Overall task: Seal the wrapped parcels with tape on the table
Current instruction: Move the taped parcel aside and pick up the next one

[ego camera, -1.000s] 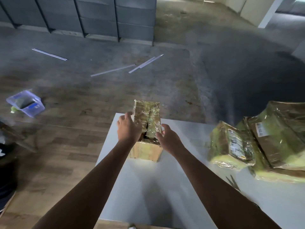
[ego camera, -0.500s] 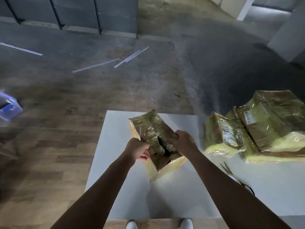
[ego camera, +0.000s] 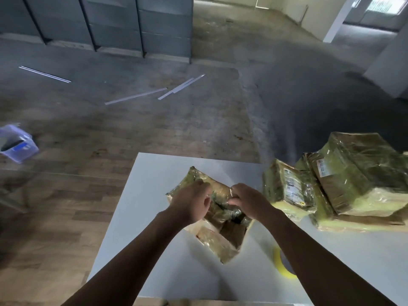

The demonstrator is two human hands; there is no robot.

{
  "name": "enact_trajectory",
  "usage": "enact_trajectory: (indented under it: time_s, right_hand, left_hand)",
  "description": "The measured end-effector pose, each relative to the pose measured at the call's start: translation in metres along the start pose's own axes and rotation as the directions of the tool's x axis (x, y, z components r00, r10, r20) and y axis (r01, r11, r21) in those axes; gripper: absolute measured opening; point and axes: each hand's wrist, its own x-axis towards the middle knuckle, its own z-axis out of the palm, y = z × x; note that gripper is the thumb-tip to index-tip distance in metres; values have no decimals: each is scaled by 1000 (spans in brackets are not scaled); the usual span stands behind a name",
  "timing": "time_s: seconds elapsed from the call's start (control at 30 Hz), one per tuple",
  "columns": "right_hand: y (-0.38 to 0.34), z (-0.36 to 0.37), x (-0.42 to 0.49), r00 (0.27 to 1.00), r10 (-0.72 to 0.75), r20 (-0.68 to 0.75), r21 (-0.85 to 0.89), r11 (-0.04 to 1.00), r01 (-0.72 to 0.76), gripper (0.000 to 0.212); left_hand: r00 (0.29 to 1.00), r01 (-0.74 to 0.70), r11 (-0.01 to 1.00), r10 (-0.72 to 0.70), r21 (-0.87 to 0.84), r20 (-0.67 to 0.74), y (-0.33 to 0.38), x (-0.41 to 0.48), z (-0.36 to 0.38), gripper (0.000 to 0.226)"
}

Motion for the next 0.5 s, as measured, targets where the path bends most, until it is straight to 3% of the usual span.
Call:
enact_trajectory:
  time_s: [0.07,0.13,0.27,0.37,0.5]
  right_hand:
    - [8,1,-3,999,-33,-11,-52,998,33,27]
    - [18,2,-7,997,-68,-19,-68,995,67,34]
    - [29,1,-10,993,-118,-19,-75,990,116,43]
    - [22,-3,-9,989,-147,-3,-170,975,145,46]
    - [12,-1,-11,972,-227,-64,-292,935,200,59]
  left_hand:
    - [998,-45,982,34,182,61,4,11,7,32]
    - [988,-45,970,8,238,153,4,14,13,44]
    - [980,-101,966,55,240,191,5,14,20,30]
    - [980,-53,979,13,196,201,12,13,19,11]
    - [988,-15,982,-15,189,154,20,9,22,12]
